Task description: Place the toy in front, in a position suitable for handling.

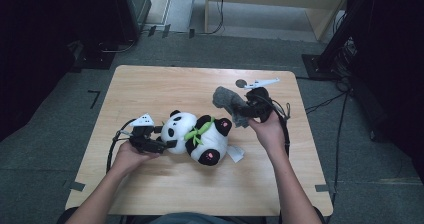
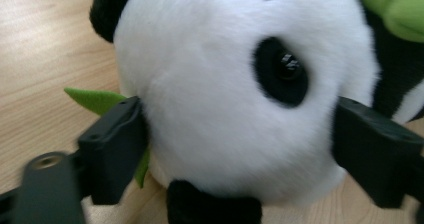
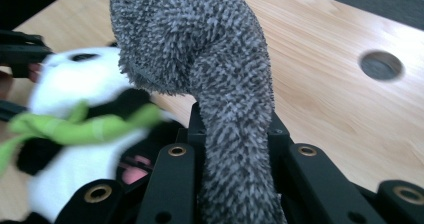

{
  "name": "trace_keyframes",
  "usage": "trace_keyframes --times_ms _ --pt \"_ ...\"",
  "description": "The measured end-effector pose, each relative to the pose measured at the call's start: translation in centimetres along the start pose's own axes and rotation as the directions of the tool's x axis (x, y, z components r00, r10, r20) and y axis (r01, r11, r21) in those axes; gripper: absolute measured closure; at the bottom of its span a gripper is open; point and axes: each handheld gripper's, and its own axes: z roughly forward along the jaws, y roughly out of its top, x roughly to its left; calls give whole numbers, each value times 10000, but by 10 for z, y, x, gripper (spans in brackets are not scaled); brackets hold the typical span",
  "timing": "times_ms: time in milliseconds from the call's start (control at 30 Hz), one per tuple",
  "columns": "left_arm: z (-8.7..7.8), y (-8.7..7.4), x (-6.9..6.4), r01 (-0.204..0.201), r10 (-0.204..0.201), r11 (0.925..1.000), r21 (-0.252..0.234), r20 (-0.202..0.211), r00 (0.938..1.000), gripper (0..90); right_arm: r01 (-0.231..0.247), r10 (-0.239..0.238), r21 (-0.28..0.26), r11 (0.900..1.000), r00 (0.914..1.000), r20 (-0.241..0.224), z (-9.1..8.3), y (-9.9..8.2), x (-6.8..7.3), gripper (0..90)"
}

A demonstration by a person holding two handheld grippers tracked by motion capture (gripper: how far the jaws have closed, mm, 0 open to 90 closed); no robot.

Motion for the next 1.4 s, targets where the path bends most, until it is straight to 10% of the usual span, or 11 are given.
trace_keyframes --times_ms 500,1100,1400 --pt "-1 1 -4 2 -3 10000 -17 -384 9993 351 833 -767 502 9953 9896 -1219 38 43 51 749" --pt "-2 2 -5 -108 113 9999 90 -547 9984 375 1785 -1332 1558 9715 9554 -2636 119 59 121 738" --pt "0 4 -6 272 -263 9996 120 -655 9975 413 1346 -995 1921 9721 9783 -1820 129 56 101 771"
